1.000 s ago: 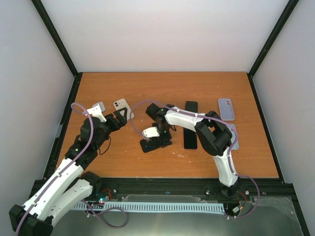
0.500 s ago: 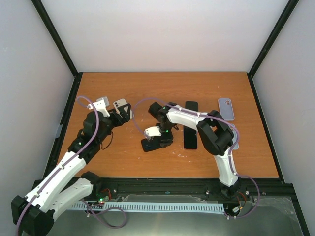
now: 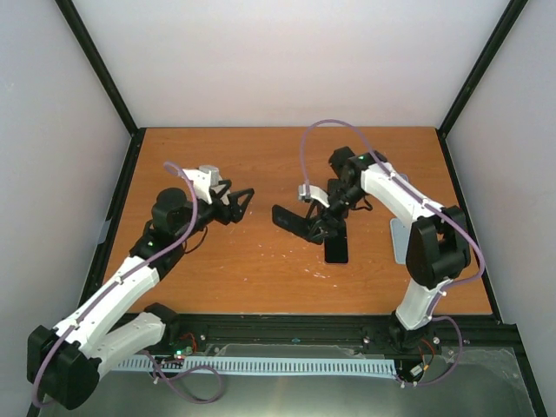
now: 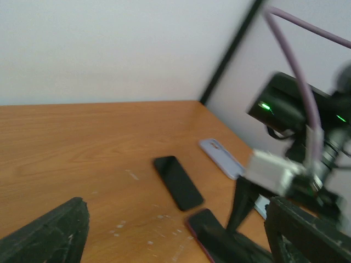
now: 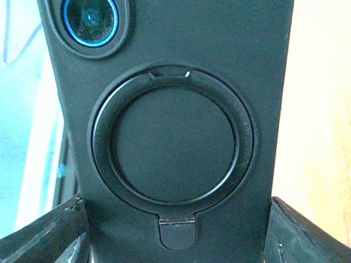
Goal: Take the phone out of the phone case
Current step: Pick up the phone at the center of the board.
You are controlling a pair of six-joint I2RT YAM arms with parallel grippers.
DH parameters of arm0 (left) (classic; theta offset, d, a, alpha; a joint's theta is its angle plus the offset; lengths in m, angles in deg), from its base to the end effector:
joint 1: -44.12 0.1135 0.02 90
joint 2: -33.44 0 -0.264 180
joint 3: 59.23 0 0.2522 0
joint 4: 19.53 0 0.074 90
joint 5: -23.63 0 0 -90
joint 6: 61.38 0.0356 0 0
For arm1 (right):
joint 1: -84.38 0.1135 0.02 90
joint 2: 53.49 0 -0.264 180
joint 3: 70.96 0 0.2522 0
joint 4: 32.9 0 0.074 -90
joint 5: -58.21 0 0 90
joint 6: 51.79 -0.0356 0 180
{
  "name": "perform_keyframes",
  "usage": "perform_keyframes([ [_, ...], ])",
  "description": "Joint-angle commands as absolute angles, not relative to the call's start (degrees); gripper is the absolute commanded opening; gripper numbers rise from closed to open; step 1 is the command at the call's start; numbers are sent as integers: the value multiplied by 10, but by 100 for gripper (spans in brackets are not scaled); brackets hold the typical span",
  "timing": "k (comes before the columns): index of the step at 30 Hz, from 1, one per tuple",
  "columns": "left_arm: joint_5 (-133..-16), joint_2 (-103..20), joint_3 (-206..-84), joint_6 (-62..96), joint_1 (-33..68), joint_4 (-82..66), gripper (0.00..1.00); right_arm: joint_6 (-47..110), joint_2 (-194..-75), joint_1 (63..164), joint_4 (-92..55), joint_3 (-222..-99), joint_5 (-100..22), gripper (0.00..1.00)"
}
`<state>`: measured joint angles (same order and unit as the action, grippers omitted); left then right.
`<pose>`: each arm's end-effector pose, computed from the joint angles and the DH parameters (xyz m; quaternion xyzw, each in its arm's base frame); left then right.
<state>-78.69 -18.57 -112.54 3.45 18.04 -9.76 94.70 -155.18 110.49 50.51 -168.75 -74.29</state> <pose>0.1918 -0.1023 0.3113 0.0760 0.7524 -0.3540 0.5502 0.2856 0.1667 0.2547 -0.6213 0.6944 0.3439 0.1161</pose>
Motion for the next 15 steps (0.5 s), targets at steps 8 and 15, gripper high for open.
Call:
perform_keyframes([
  [8,-968,-159,-1104,392,81,-96,75,1067,-1506,1049,655,-1662,-810,52],
  [15,-802,-181,-1102,550,-62,-25,74,1076,-1502,1049,654,-1631,-753,53],
])
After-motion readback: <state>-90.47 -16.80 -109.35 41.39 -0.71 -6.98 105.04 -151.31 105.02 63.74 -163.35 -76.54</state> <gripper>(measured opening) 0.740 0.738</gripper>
